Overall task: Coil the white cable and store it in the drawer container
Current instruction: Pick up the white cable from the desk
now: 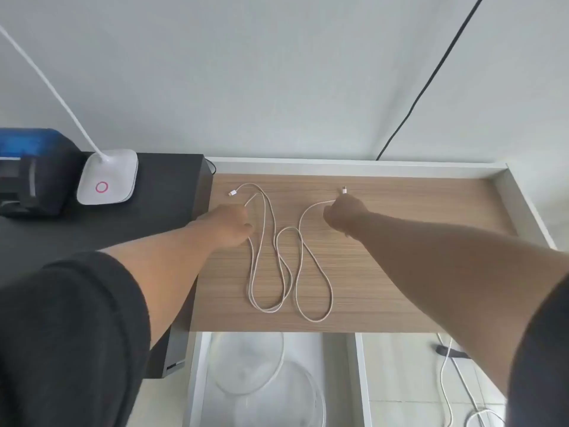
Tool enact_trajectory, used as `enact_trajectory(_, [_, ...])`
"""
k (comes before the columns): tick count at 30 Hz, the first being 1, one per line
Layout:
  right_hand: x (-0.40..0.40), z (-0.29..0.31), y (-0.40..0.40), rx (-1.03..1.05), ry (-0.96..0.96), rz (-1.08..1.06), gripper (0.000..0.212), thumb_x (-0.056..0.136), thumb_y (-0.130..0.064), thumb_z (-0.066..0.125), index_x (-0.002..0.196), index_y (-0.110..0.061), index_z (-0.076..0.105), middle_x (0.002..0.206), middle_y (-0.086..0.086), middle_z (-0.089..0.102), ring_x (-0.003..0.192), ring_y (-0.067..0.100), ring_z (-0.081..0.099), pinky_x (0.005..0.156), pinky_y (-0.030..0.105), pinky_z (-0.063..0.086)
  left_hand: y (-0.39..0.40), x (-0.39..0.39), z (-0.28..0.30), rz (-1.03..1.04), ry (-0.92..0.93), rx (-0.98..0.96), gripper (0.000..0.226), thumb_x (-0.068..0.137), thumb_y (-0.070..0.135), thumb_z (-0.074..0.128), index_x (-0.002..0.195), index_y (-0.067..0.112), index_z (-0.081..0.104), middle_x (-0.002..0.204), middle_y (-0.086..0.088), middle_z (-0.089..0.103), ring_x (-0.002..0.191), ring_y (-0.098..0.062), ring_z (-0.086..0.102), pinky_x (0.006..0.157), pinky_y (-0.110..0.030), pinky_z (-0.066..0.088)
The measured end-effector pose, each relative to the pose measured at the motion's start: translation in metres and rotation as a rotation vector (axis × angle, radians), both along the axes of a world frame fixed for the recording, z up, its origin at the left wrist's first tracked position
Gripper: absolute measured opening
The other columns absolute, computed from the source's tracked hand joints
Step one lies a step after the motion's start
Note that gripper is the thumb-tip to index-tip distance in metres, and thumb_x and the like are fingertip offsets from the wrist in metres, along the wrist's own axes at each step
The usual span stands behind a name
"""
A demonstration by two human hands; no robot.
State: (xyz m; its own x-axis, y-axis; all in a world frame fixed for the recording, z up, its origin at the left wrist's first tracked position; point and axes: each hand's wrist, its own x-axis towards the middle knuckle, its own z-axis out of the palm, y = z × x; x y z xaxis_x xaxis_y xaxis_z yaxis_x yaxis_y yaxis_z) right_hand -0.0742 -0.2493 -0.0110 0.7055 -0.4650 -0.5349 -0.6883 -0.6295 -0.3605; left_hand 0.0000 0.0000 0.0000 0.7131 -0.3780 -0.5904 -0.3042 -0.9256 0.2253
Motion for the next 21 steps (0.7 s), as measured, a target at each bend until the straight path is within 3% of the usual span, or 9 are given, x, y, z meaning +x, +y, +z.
enact_trajectory(2, [0.007,-0.006,0.0,0.056,0.028,-0.082,0.023,0.093,-0.016,0.043,0.106,-0.001,0.054,0.096,0.018,0.066,0.061,0.025,0.062,0.047,0.027,0.043,-0.004,0.006,-0.005,0.029,-0.056,-0.007,0.029,0.097,0.03,0.046,0.107,0.012,0.066,0.107,-0.004,0.068,0.099,-0.029,0.067,0.082,-0.039,0.054])
enact_trajectory(5, [0.018,-0.012,0.005,0.134,0.018,-0.162,0.026,0.091,-0.02,0.049,0.106,-0.001,0.058,0.094,0.021,0.071,0.059,0.029,0.066,0.05,0.029,0.05,-0.012,0.01,-0.011,0.056,-0.084,-0.042,0.027,0.092,0.029,0.044,0.085,0.014,0.064,0.088,-0.001,0.067,0.082,-0.028,0.066,0.068,-0.035,0.05])
enact_trajectory(8, [0.027,-0.021,0.009,0.14,-0.007,-0.227,0.023,0.086,-0.021,0.052,0.102,-0.007,0.059,0.077,0.014,0.066,0.056,0.027,0.064,0.05,0.028,0.05,-0.018,0.011,-0.018,0.088,-0.12,-0.058,0.026,0.09,0.028,0.043,0.079,0.02,0.066,0.085,-0.004,0.071,0.079,-0.028,0.065,0.066,-0.033,0.05])
enact_trajectory(12, [0.037,-0.031,0.012,0.156,-0.058,-0.295,0.025,0.081,-0.024,0.058,0.096,-0.006,0.066,0.084,0.01,0.069,0.072,0.029,0.068,0.065,0.032,0.056,-0.03,0.015,-0.03,0.16,-0.172,-0.049,0.032,0.093,0.034,0.048,0.088,0.012,0.071,0.088,-0.004,0.072,0.067,-0.02,0.059,0.055,-0.026,0.038])
enact_trajectory(15, [0.042,-0.037,0.017,0.164,-0.078,-0.325,0.027,0.083,-0.016,0.055,0.104,-0.002,0.065,0.085,0.012,0.068,0.087,0.031,0.072,0.078,0.035,0.059,-0.038,0.017,-0.035,0.213,-0.2,-0.05,0.035,0.093,0.04,0.049,0.091,0.014,0.073,0.075,0.002,0.062,0.061,-0.014,0.05,0.053,-0.025,0.035])
enact_trajectory(17, [0.048,-0.039,0.021,0.163,-0.074,-0.326,0.019,0.087,-0.009,0.052,0.097,0.006,0.059,0.098,0.018,0.069,0.095,0.031,0.071,0.089,0.039,0.06,-0.043,0.017,-0.037,0.242,-0.271,-0.06,0.032,0.089,0.041,0.051,0.083,0.017,0.071,0.075,0.004,0.062,0.065,-0.019,0.055,0.057,-0.027,0.038])
enact_trajectory(19, [0.053,-0.038,0.023,0.156,-0.08,-0.322,0.012,0.086,-0.004,0.051,0.089,0.005,0.06,0.091,0.017,0.07,0.094,0.033,0.075,0.089,0.044,0.062,-0.046,0.015,-0.041,0.275,-0.365,-0.116,0.024,0.086,0.037,0.053,0.075,0.018,0.063,0.078,0.004,0.064,0.076,-0.025,0.059,0.06,-0.03,0.039])
enact_trajectory(21, [0.057,-0.037,0.023,0.148,-0.061,-0.312,0.025,0.085,-0.003,0.051,0.1,0.0,0.07,0.081,0.013,0.071,0.092,0.033,0.077,0.085,0.044,0.064,-0.051,0.013,-0.043,0.289,-0.41,-0.165,0.022,0.086,0.032,0.056,0.076,0.014,0.063,0.076,0.001,0.066,0.078,-0.027,0.062,0.057,-0.03,0.035])
